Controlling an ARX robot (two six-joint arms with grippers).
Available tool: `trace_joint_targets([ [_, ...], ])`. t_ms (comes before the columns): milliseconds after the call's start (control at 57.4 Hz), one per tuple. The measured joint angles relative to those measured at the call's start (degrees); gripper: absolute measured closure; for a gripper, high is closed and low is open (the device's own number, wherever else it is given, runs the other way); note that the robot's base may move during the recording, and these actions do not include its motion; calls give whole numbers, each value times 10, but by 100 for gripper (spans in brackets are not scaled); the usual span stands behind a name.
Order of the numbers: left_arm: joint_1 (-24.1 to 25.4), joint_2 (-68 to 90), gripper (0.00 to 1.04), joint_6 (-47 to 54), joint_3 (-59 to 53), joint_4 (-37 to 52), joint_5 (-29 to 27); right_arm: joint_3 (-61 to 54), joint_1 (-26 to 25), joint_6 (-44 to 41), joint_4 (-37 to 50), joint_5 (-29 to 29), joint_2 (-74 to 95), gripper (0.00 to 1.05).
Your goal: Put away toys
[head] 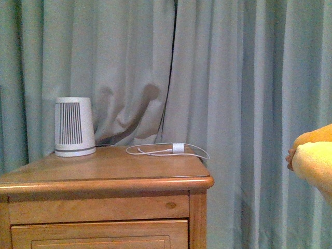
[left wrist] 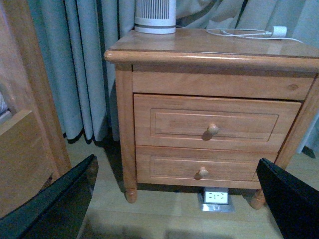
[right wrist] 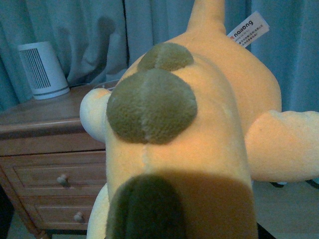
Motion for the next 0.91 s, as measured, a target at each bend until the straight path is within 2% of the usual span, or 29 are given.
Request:
trace_joint_targets([
  [906,0,0,6,0,0,0,0,0,0,0,0,0,-1,88],
])
